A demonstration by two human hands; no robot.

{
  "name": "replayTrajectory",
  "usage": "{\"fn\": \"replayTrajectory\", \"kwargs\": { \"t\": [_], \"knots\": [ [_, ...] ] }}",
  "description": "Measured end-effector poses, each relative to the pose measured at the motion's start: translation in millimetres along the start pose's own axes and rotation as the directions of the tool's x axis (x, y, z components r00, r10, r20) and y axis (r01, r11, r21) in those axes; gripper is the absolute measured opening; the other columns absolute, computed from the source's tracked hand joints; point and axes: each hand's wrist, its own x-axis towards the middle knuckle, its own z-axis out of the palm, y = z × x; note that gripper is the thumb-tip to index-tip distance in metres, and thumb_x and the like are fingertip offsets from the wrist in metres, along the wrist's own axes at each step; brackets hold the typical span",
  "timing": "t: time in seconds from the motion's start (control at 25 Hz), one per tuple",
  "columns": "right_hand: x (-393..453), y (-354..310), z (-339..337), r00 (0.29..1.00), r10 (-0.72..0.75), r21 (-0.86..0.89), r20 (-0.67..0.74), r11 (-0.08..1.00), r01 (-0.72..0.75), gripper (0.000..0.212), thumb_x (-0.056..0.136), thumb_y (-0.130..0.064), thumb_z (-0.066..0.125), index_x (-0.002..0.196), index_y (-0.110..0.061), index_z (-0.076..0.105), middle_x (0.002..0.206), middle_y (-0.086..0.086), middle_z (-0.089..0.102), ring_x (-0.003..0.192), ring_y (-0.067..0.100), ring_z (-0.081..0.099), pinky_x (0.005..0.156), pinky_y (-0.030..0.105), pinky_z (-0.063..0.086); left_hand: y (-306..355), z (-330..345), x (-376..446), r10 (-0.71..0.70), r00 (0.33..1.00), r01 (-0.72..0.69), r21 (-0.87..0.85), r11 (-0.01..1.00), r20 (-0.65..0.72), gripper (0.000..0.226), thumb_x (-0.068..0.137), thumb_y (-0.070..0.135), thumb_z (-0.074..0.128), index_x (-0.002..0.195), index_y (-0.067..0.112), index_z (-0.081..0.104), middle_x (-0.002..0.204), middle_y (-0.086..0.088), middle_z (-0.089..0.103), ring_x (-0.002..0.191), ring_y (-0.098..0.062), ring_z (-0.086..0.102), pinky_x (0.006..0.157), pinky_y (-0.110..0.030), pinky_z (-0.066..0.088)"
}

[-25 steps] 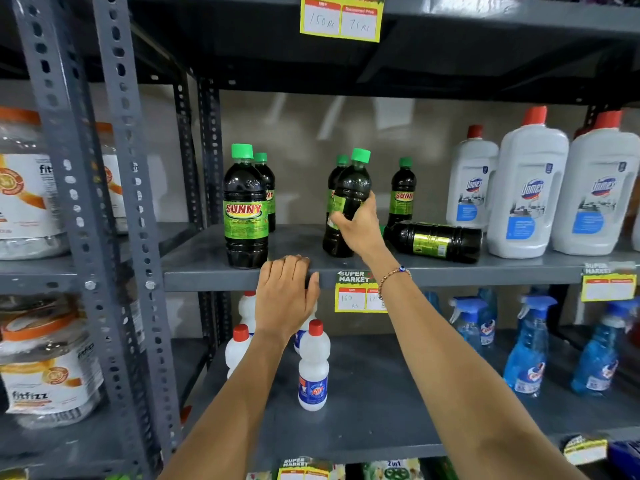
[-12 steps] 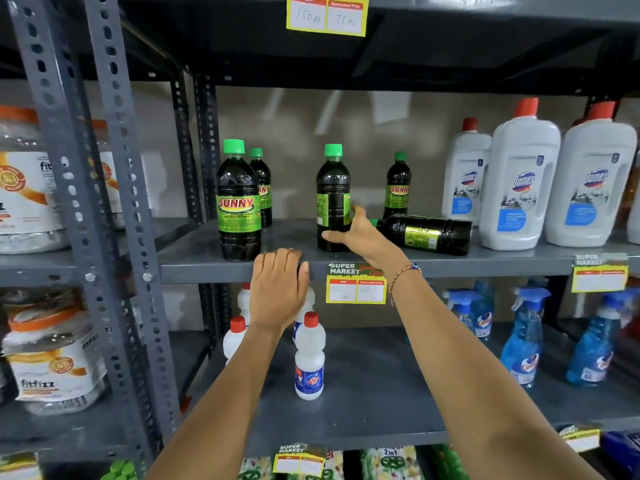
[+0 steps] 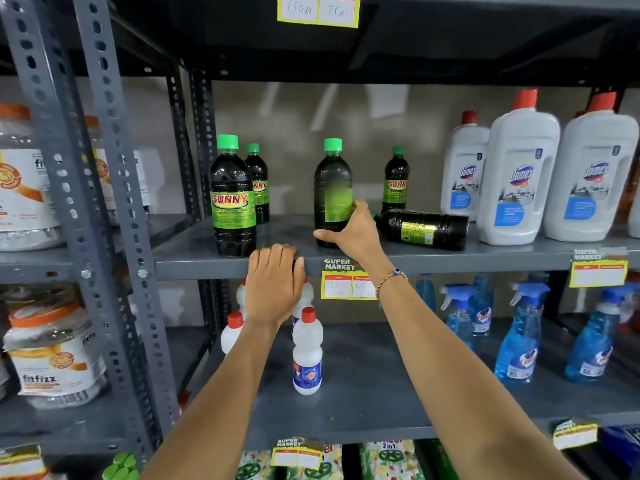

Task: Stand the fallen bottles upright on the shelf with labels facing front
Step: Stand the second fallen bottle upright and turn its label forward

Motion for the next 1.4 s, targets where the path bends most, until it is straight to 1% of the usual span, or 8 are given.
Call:
{"fn": "replayTrajectory", "kwargs": {
  "t": [0.12,0.28,0.4,0.6,0.76,0.96,1.16,1.4],
  "knots": [
    [1,-1,5,1.0,0.005,-0.077,-0.01,0.997,-0.005,0.103,0.064,-0.044,0.084,0.139,-0.004,0.026,0.139,0.013,0.037,0.133,0.028,0.034,0.106,0.04,0.037,0,1,0,0.004,1.0,-0.004,0.008,1.0,-0.002,0.032,0.098,0.031,0.034,0.102,0.01,0.058,0.097,-0.007,0.062,0.086,-0.025,0.055,0.085,-0.037,0.039],
    [5,5,-2,0.999,0.028,0.087,0.037,0.996,-0.031,0.088,0.071,-0.022,0.082,0.138,-0.005,0.028,0.13,0.009,0.053,0.115,0.019,0.053,0.087,0.025,0.042,-1,4,0,0.005,1.0,-0.005,0.014,1.0,-0.015,0.032,0.097,0.031,0.035,0.102,0.009,0.059,0.097,-0.007,0.063,0.085,-0.025,0.055,0.084,-0.037,0.04],
    [2,7,2,0.998,-0.015,0.0,-0.067,1.0,0.015,0.093,0.061,-0.034,0.088,0.132,-0.006,0.035,0.131,0.01,0.047,0.121,0.023,0.047,0.097,0.031,0.042,1,4,0,-0.01,1.0,0.01,0.019,1.0,-0.012,0.034,0.097,0.032,0.035,0.102,0.009,0.059,0.097,-0.007,0.063,0.085,-0.026,0.056,0.085,-0.039,0.041],
    [9,11,-1,0.993,0.03,0.057,0.113,0.998,-0.037,0.075,0.071,-0.021,0.079,0.128,-0.005,0.033,0.121,0.011,0.056,0.11,0.025,0.057,0.088,0.033,0.048,2,5,0,-0.022,0.999,0.022,0.027,0.999,-0.024,0.036,0.096,0.034,0.034,0.101,0.009,0.06,0.096,-0.008,0.064,0.085,-0.026,0.056,0.085,-0.038,0.04],
    [5,14,5,1.0,-0.027,-0.057,-0.013,0.998,0.026,0.093,0.061,-0.042,0.086,0.13,-0.003,0.036,0.128,0.013,0.048,0.121,0.026,0.048,0.098,0.037,0.045,3,7,1,-0.027,0.996,0.029,0.029,0.999,-0.085,0.036,0.095,0.033,0.034,0.099,0.009,0.061,0.094,-0.008,0.065,0.083,-0.026,0.056,0.085,-0.035,0.036],
    [12,16,-4,0.987,0.038,0.168,0.157,0.984,-0.065,0.083,0.073,-0.017,0.078,0.136,-0.005,0.025,0.119,0.006,0.055,0.107,0.021,0.056,0.085,0.028,0.044,5,10,1,-0.042,0.992,0.045,0.026,0.999,-0.123,0.036,0.095,0.032,0.034,0.097,0.009,0.061,0.092,-0.008,0.064,0.081,-0.027,0.055,0.085,-0.036,0.036],
    [11,15,3,0.996,0.018,0.133,0.088,0.991,-0.03,0.093,0.062,-0.03,0.086,0.131,-0.013,0.025,0.13,0.008,0.047,0.12,0.024,0.049,0.102,0.039,0.045,4,9,2,-0.033,0.986,0.033,-0.004,0.999,-0.163,0.034,0.096,0.027,0.034,0.096,0.009,0.062,0.091,-0.006,0.064,0.08,-0.025,0.054,0.085,-0.036,0.036],
    [5,11,-3,0.986,0.033,0.153,0.166,0.987,-0.059,0.085,0.072,-0.018,0.082,0.13,-0.01,0.022,0.119,0.0,0.048,0.107,0.015,0.05,0.094,0.029,0.042,2,10,1,-0.013,0.987,0.008,-0.03,1.0,-0.161,0.036,0.097,0.027,0.031,0.097,0.009,0.062,0.091,-0.007,0.065,0.082,-0.026,0.056,0.085,-0.037,0.037]
  ]
}}
